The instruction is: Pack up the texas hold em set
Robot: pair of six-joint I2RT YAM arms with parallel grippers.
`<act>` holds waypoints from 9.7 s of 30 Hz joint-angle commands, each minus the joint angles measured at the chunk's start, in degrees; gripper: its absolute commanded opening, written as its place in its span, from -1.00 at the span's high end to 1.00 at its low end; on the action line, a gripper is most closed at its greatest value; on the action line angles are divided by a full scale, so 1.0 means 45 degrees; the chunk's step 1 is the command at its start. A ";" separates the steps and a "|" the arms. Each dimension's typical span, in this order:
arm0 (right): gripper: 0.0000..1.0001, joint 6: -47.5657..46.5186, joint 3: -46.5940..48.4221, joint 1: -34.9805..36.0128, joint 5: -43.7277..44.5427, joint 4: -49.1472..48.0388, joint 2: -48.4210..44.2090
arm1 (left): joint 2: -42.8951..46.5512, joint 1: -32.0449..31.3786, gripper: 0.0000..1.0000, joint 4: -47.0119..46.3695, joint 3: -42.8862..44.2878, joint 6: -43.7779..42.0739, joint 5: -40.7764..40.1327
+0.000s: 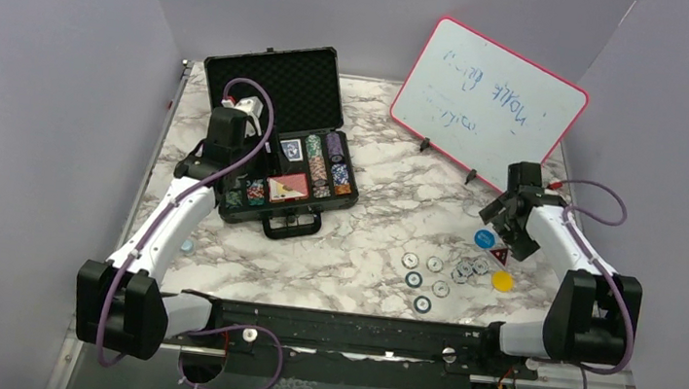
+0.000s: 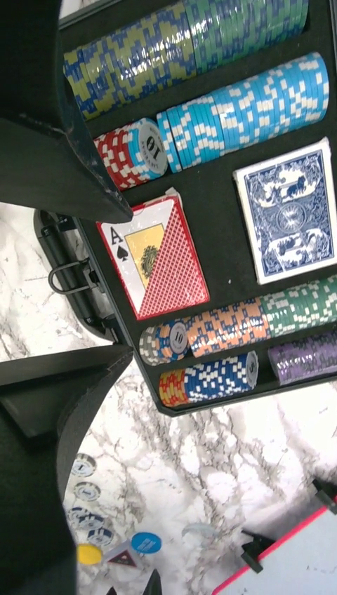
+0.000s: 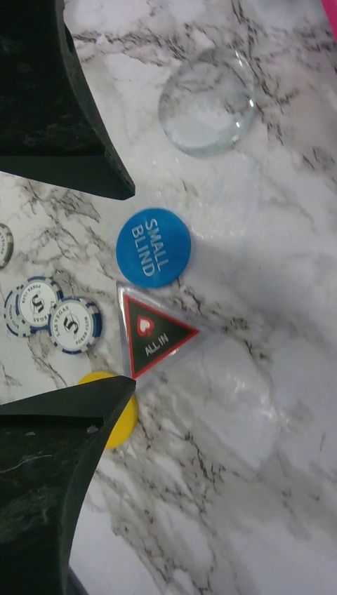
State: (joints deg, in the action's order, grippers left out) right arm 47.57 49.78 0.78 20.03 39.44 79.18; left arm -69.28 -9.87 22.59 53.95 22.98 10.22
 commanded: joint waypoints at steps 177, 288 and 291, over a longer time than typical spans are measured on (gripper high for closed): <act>-0.84 -0.2958 0.3095 0.4617 0.1715 -0.1834 0.1803 | 0.0951 0.1782 -0.51 0.3414 0.4865 -0.0146 -0.1287; -0.54 -0.4326 1.2871 1.2263 -0.1223 -0.3426 0.9441 | 0.0843 0.1182 -0.44 0.4106 0.5591 -0.0738 -0.3302; -0.54 -0.4124 1.1533 1.1978 -0.0340 -0.3517 0.8284 | 0.0827 0.1141 -0.45 0.4103 0.5583 -0.0751 -0.3097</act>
State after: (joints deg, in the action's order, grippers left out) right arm 28.27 106.67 55.79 12.43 23.57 125.23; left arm -65.73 -4.27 41.08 77.41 20.29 -3.51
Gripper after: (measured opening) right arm 0.770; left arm 0.722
